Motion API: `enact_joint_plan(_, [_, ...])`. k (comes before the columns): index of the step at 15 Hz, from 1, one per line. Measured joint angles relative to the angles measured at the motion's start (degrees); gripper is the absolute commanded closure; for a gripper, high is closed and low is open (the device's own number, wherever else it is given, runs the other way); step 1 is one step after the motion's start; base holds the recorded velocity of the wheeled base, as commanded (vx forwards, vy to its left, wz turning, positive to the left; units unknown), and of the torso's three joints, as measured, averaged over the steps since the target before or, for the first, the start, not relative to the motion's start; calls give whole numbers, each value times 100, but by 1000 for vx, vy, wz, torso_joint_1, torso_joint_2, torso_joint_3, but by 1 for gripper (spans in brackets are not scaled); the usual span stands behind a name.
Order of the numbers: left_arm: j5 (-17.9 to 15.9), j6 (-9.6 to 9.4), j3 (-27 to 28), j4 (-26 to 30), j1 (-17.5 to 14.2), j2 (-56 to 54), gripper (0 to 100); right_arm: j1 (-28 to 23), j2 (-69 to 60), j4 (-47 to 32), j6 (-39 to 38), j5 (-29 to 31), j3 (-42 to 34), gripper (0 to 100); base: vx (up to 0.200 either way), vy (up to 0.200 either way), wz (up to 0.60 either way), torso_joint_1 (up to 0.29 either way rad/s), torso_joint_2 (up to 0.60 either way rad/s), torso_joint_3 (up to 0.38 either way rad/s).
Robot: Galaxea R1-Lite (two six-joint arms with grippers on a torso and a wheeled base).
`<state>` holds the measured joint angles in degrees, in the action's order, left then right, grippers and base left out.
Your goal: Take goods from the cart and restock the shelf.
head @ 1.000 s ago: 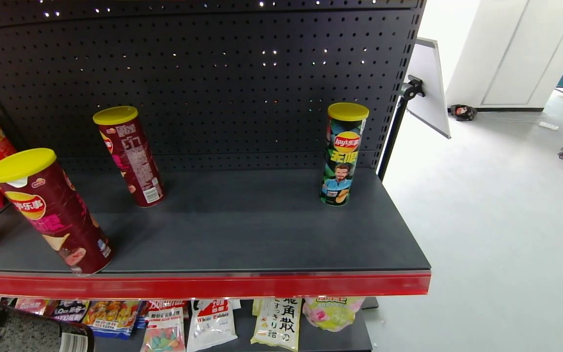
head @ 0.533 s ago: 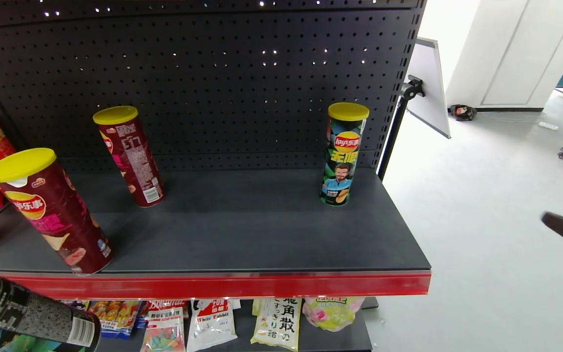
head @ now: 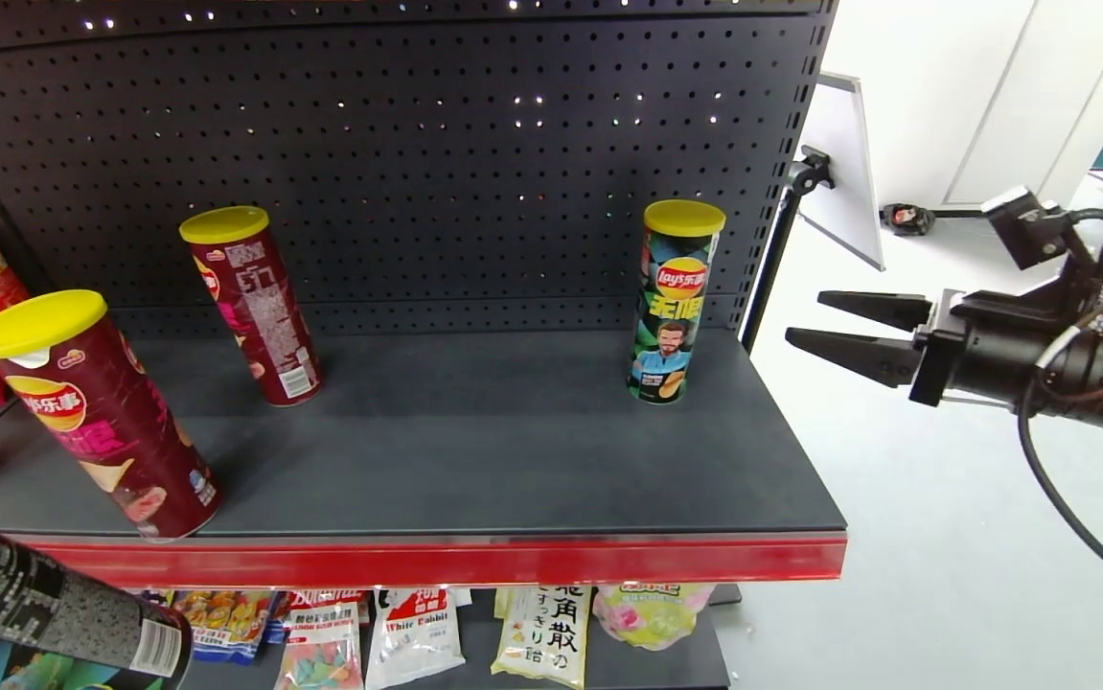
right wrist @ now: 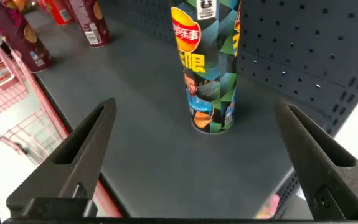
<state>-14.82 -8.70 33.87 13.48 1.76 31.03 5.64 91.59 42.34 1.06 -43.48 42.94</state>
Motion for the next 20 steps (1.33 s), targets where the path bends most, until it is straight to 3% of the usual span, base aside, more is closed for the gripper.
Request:
enact_joint_plan(9, [-66,-158,15,-44,9,95,100,91,1503,9,244,-338,1395,0,0,0,0,0,0,0])
enact_joint_plan(20, [-135,-227,166,-49,9,179,100,389,2253,9,239,-334,2186,0,0,0,0,0,0,0])
